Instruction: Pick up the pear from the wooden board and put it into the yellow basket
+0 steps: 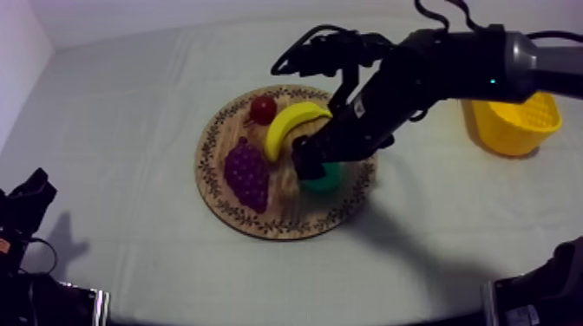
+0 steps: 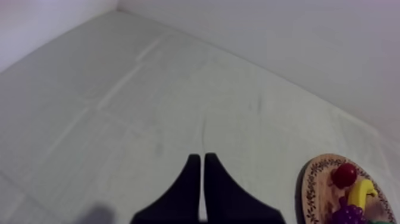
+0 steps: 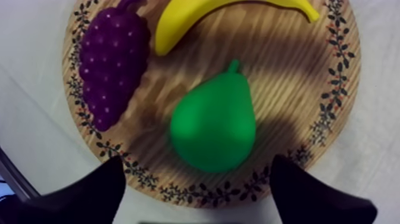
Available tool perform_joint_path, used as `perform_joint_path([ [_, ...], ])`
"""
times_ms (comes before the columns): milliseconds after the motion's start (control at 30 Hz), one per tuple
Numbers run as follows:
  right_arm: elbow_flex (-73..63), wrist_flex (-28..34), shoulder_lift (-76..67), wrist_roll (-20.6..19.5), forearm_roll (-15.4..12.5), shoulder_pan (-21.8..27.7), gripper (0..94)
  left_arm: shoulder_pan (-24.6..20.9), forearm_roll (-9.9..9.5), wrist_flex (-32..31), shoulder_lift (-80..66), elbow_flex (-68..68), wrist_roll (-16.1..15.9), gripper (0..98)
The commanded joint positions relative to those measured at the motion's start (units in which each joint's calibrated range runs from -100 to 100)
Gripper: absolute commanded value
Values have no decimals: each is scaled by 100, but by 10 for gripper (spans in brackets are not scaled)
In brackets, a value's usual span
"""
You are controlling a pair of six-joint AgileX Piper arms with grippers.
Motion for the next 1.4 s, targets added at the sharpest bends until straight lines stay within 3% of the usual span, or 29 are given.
perform_joint_path([
  [0, -43, 59, 131, -14, 24, -4, 786, -2, 0, 5, 2, 2, 0, 1],
  [833, -1178, 659, 1587, -43, 129, 119, 773, -2, 0, 5, 2, 2, 0, 1],
  [1367, -1461, 825, 1863, 215, 108, 162, 406, -2, 0, 5, 2, 2, 0, 1],
])
